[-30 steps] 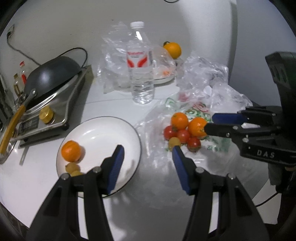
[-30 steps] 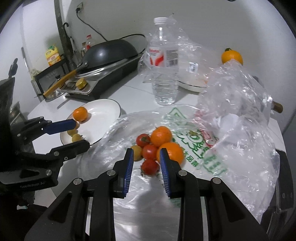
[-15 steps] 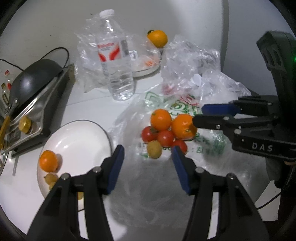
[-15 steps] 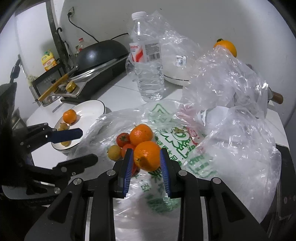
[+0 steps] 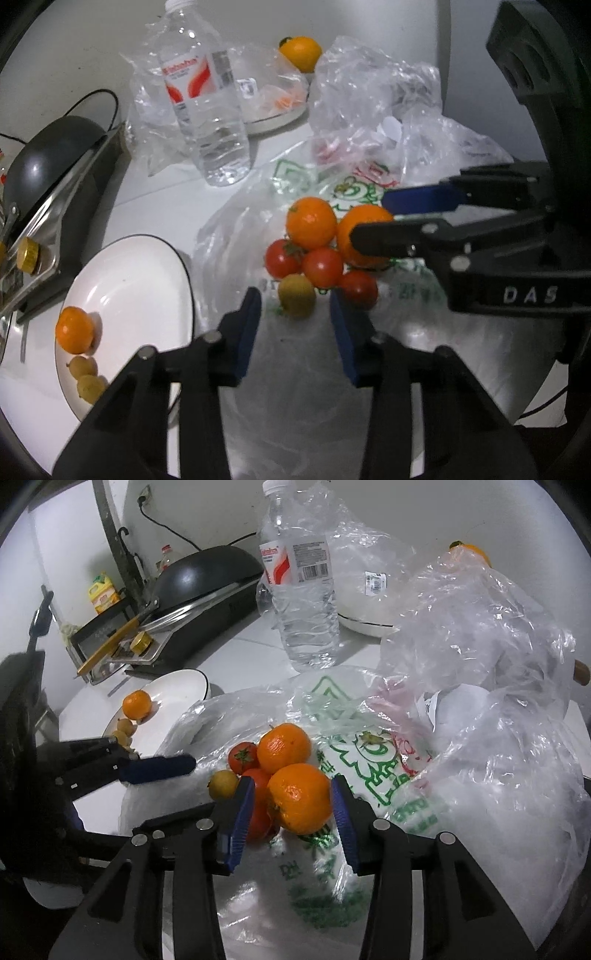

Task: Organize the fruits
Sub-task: 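Move both open tools back to the bag toward the mandarins and tomatoes, then grasp a small yellow fruit with the left tool while the right tool grasps a mandarin, then carry the yellow fruit with the left tool while the right tool carries the mandarin to the plate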

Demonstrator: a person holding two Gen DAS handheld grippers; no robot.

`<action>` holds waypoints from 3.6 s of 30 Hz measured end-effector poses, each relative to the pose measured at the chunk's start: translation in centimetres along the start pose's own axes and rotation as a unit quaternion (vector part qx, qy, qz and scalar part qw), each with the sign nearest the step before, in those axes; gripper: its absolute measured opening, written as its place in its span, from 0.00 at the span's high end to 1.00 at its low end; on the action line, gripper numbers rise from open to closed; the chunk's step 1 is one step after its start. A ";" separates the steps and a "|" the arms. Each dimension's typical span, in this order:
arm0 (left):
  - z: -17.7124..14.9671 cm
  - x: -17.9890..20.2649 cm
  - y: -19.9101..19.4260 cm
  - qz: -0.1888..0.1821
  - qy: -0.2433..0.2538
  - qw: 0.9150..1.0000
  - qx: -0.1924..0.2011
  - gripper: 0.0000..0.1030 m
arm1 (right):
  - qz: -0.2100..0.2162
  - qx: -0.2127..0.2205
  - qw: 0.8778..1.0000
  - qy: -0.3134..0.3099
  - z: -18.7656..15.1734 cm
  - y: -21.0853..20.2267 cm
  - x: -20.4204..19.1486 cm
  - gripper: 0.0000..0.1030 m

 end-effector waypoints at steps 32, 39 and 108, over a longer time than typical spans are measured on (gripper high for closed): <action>0.2 -0.1 1.6 -0.024 -0.005 1.000 -0.013 0.77 | -0.010 -0.019 1.000 0.008 0.0 1.5 1.2 0.56; 0.1 0.0 0.3 -0.026 -0.004 1.000 0.002 0.77 | -0.021 -0.010 1.000 0.006 0.1 0.3 0.9 0.56; -5.9 -10.2 -4.7 -0.008 -0.098 0.995 0.017 0.76 | -0.015 0.008 0.995 -0.102 4.1 -0.5 -12.8 0.56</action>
Point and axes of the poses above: each gripper's, at about its wrist camera, not at the fingertips, and y roughly the way its jaws point, x to its right, z to its top, the point moved 6 cm from there along y, roughly the way its jaws point, and after that the axes turned 8 degrees about -z, right-handed, at the moved point
